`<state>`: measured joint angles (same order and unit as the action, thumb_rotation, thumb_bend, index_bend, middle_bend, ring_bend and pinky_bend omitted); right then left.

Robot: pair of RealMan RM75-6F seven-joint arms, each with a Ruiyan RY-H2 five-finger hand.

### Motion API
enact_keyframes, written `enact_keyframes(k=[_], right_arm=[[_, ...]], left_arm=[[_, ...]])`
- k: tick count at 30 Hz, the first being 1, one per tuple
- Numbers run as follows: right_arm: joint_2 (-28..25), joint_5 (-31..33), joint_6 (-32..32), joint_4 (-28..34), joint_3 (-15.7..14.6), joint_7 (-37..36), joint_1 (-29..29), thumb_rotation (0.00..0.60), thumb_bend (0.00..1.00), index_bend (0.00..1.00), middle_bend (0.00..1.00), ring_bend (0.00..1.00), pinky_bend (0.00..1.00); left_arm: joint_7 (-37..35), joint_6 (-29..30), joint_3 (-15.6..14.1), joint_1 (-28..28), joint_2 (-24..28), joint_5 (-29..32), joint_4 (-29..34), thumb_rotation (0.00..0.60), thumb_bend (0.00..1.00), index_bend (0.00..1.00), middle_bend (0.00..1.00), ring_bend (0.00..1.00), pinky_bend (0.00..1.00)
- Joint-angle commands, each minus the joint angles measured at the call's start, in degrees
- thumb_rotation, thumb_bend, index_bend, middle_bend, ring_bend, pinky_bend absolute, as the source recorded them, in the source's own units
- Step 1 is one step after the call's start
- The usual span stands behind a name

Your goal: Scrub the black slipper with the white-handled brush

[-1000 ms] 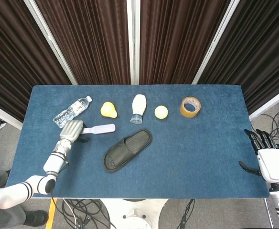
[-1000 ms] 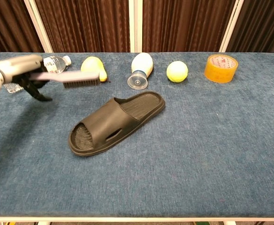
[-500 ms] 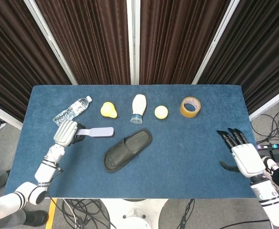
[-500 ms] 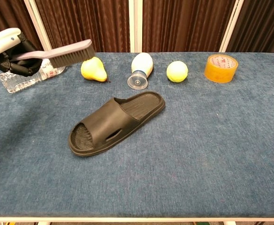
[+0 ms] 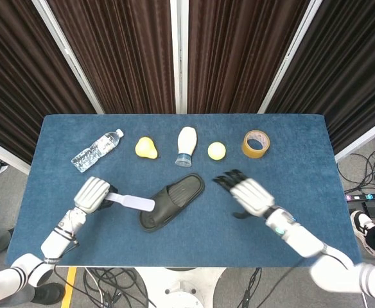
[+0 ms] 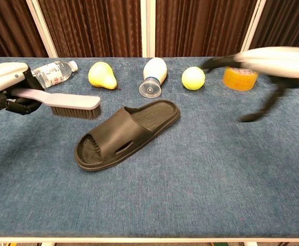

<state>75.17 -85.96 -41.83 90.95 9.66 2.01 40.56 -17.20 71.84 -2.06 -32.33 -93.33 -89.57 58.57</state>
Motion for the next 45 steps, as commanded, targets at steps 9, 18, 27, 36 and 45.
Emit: enact_keyframes(k=[9,18,27,36,45], right_arm=[[22.76,17.78,20.34,-26.28,3.95,12.11,22.55,0.6,0.07,0.0,0.01,0.0,0.0],[27.07,25.19,22.13,-33.25,1.25,14.64,27.45,0.6,0.1,0.01,0.1,0.0,0.0],[27.94,26.84,18.76,-34.3,-0.8,15.94,28.16,0.6,0.24,0.33,0.3,0.14,0.18],[28.16,27.65,18.24,-34.94,-2.03,16.33,28.98,0.6,0.25,0.39,0.33,0.16,0.21],[28.2,28.69,18.04,-34.82,-2.54,15.86,29.21,0.6,0.25,0.4,0.34,0.16,0.23]], left_arm=[[-0.98,2.62,-1.1,0.53,-1.44,-3.92,-1.57,0.6,0.79,1.0,1.0,1.0,1.0],[-3.27,0.31,1.55,-0.56,-4.45,-1.84,-4.34,0.6,0.79,1.0,1.0,1.0,1.0],[-4.33,-3.53,4.83,-3.17,-10.47,0.89,-12.45,0.6,0.78,1.0,1.0,1.0,1.0],[-3.7,-4.92,3.26,-3.96,-16.56,-0.26,-23.05,0.6,0.78,1.0,1.0,1.0,1.0],[-3.44,-1.0,-1.42,-2.12,-17.54,-4.72,-23.22,0.6,0.78,1.0,1.0,1.0,1.0]])
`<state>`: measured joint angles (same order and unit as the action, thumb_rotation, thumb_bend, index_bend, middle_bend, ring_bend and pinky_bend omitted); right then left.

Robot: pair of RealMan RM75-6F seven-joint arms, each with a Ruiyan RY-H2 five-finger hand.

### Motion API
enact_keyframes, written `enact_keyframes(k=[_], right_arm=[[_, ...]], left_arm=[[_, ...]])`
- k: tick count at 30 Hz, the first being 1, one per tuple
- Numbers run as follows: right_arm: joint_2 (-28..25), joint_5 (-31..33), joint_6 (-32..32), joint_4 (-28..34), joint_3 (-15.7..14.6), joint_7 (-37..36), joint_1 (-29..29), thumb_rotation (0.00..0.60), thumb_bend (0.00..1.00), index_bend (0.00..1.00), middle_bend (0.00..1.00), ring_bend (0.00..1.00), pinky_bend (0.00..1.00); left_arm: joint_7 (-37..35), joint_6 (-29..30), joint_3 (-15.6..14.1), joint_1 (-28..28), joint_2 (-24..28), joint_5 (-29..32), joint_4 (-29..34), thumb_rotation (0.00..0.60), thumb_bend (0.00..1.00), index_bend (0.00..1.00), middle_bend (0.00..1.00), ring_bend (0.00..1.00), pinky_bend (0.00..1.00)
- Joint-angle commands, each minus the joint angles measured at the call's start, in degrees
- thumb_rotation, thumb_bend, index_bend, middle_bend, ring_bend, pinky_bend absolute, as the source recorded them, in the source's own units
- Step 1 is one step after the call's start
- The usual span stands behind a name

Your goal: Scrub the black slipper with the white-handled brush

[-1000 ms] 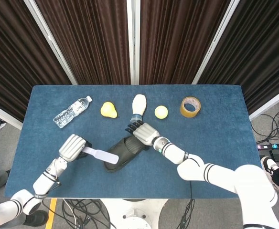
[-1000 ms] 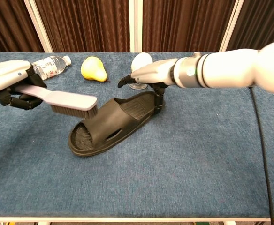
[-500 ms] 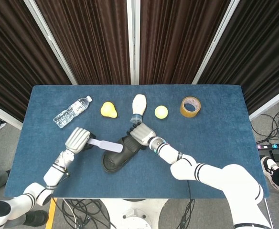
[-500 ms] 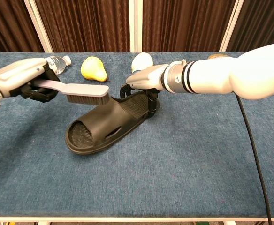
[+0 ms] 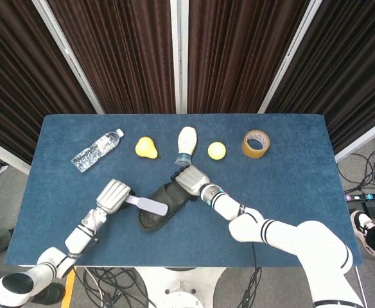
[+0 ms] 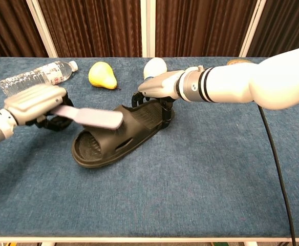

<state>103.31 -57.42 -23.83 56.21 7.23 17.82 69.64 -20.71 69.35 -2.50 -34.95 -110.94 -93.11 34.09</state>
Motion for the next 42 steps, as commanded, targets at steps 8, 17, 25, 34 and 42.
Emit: enact_keyframes(k=[8,17,25,34,42], right_arm=[[0.4,1.15,0.3,-0.6,-0.73,0.3,0.76,0.6,0.25,0.4,0.34,0.16,0.24],[-0.49,1.62,-0.31,0.26,-1.36,0.53,0.83,0.6,0.25,0.4,0.34,0.16,0.24],[-0.8,2.36,-0.38,0.68,-1.65,0.87,1.32,0.6,0.25,0.4,0.34,0.16,0.24],[-0.53,3.41,-0.38,0.28,-1.93,1.15,1.92,0.6,0.25,0.4,0.34,0.16,0.25],[-0.39,3.79,-0.57,0.43,-1.97,1.09,2.23,0.6,0.25,0.4,0.34,0.16,0.25]], left_arm=[[1.14,5.52,-1.18,1.07,3.34,-2.54,8.98,0.6,0.78,1.0,1.0,1.0,1.0],[-1.67,-1.03,4.83,-2.54,5.02,3.16,11.56,0.6,0.78,1.0,1.0,1.0,1.0],[-0.94,-6.04,3.09,-3.96,1.81,2.91,4.87,0.6,0.78,1.0,1.0,1.0,1.0],[-0.68,-1.15,-2.15,-1.87,3.01,-2.28,6.18,0.6,0.78,1.0,1.0,1.0,1.0],[1.17,2.17,-4.22,-0.74,7.64,-4.69,14.73,0.6,0.78,1.0,1.0,1.0,1.0]])
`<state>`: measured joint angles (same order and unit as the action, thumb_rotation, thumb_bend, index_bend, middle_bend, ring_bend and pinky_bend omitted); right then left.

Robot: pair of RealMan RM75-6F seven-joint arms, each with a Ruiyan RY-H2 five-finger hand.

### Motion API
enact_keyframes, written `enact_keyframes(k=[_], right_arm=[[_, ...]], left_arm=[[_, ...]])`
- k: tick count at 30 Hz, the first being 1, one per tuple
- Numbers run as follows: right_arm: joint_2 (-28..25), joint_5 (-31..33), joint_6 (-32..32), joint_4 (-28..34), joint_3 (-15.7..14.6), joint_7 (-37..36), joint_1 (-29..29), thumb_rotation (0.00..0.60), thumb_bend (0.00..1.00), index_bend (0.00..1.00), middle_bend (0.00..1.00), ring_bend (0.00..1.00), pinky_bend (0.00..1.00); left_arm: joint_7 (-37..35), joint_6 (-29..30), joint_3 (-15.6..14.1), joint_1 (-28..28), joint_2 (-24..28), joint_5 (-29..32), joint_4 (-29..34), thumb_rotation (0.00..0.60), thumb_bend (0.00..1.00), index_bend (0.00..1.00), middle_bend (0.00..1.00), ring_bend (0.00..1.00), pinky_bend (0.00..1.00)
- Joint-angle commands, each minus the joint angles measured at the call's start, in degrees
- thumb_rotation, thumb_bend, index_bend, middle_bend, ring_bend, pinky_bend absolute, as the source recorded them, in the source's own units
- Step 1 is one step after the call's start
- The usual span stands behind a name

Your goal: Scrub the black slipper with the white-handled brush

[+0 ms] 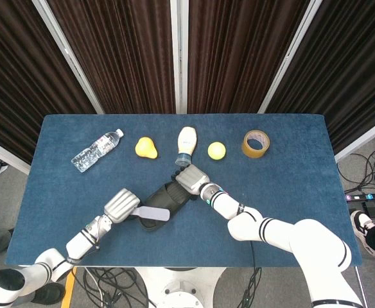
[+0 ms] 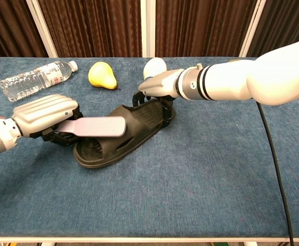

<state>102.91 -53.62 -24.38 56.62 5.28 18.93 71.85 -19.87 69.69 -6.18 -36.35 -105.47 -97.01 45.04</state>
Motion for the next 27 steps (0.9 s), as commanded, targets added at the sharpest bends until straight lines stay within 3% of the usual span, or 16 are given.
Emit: enact_keyframes(k=[1,7,12,18,27], right_arm=[[0.01,-0.07,-0.05,0.04,-0.06,-0.04,0.04,0.6,0.25,0.4,0.34,0.16,0.25],[-0.27,-0.11,-0.31,0.64,-0.39,0.09,0.02,0.6,0.25,0.4,0.34,0.16,0.25],[-0.41,0.3,-0.53,0.93,-0.64,0.42,0.09,0.6,0.25,0.4,0.34,0.16,0.25],[-0.27,0.53,-0.48,0.76,-0.81,0.48,0.22,0.6,0.25,0.4,0.34,0.16,0.25],[0.04,0.55,-0.28,0.01,-0.71,0.06,0.34,0.6,0.25,0.4,0.34,0.16,0.25]], left_arm=[[0.61,2.31,-0.1,0.74,2.69,-0.58,4.84,0.6,0.78,1.0,1.0,1.0,1.0],[-0.18,-1.66,4.4,-0.87,3.55,4.11,6.01,0.6,0.78,1.0,1.0,1.0,1.0],[-3.35,-5.92,7.57,-2.37,1.78,7.94,2.58,0.6,0.78,1.0,1.0,1.0,1.0],[-3.71,-8.83,4.85,-2.63,-0.65,6.48,-2.8,0.6,0.78,1.0,1.0,1.0,1.0],[-2.84,-4.94,-0.61,-0.36,0.54,1.32,-1.32,0.6,0.78,1.0,1.0,1.0,1.0]])
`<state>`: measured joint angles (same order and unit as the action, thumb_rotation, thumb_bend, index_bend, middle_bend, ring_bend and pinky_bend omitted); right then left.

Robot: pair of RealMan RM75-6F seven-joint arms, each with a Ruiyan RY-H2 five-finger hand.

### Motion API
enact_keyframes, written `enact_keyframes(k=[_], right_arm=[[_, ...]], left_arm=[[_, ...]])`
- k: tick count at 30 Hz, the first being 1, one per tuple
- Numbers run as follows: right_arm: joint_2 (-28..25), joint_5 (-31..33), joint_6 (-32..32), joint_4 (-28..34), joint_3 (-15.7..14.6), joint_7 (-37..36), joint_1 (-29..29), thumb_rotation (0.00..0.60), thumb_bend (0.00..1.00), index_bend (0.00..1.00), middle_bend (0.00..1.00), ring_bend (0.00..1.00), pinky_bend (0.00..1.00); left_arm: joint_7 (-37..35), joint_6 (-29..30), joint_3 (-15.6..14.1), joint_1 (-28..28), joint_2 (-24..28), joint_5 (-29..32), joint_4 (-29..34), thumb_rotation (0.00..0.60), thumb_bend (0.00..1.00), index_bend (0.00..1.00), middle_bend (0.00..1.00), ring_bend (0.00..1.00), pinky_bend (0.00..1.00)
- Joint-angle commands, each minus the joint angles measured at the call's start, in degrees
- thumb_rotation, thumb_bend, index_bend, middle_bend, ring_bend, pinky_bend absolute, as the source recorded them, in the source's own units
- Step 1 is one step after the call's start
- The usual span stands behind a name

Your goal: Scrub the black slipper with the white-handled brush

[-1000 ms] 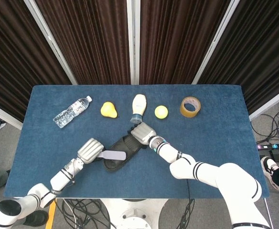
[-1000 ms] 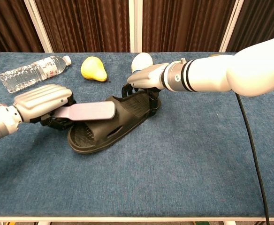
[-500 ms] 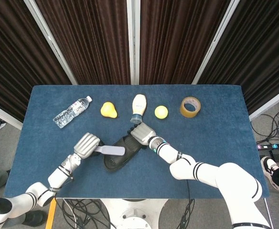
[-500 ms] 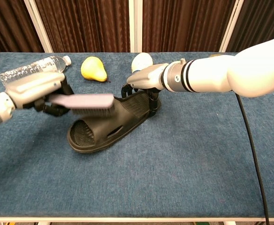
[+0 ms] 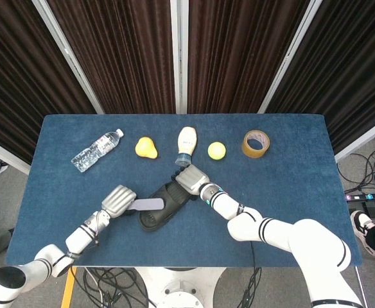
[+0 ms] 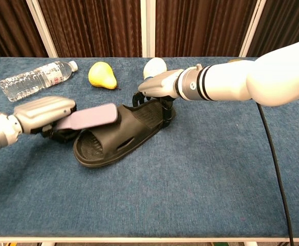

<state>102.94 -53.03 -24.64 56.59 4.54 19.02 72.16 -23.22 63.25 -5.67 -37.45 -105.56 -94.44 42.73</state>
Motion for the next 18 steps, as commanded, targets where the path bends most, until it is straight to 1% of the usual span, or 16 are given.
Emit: enact_keyframes(k=[1,5,10,12,14,15,17,18], right_arm=[[0.03,-0.07,-0.05,0.09,0.03,-0.01,0.06,0.6,0.25,0.4,0.34,0.16,0.25],[0.14,-0.06,-0.23,0.17,0.0,0.13,0.15,0.6,0.25,0.4,0.34,0.16,0.25],[-0.12,0.06,-0.63,0.85,0.04,0.1,-0.01,0.6,0.24,0.38,0.32,0.16,0.23],[-0.58,-0.16,-0.93,1.5,-0.07,0.15,-0.18,0.6,0.21,0.32,0.28,0.13,0.2],[-1.06,-0.13,-1.0,2.13,-0.12,0.04,-0.37,0.6,0.11,0.14,0.19,0.06,0.11],[-1.37,-0.03,-1.02,2.5,-0.09,-0.09,-0.48,0.6,0.07,0.07,0.12,0.02,0.05],[-2.09,0.07,-1.26,3.41,-0.07,-0.18,-0.66,0.6,0.03,0.0,0.03,0.0,0.0],[-2.44,0.11,-1.49,3.93,-0.02,-0.23,-0.77,0.6,0.02,0.0,0.0,0.0,0.0]], left_arm=[[0.76,1.99,-1.44,0.93,0.94,-1.63,1.47,0.6,0.78,1.0,1.0,1.0,1.0],[2.47,3.87,-2.52,1.47,3.01,-3.09,4.45,0.6,0.78,1.0,1.0,1.0,1.0],[4.9,5.13,-3.26,1.94,7.08,-3.92,10.66,0.6,0.78,1.0,1.0,1.0,1.0],[4.53,5.94,-2.57,2.76,8.63,-2.78,13.1,0.6,0.78,1.0,1.0,1.0,1.0],[3.53,6.19,-1.53,3.73,9.7,-0.85,14.68,0.6,0.78,1.0,1.0,1.0,1.0],[3.1,6.18,-0.8,4.29,10.04,0.44,15.12,0.6,0.78,1.0,1.0,1.0,1.0],[2.4,5.76,1.0,5.53,10.43,3.63,15.23,0.6,0.78,1.0,1.0,1.0,1.0],[2.27,5.4,1.82,5.99,10.49,5.05,15.0,0.6,0.78,1.0,1.0,1.0,1.0]])
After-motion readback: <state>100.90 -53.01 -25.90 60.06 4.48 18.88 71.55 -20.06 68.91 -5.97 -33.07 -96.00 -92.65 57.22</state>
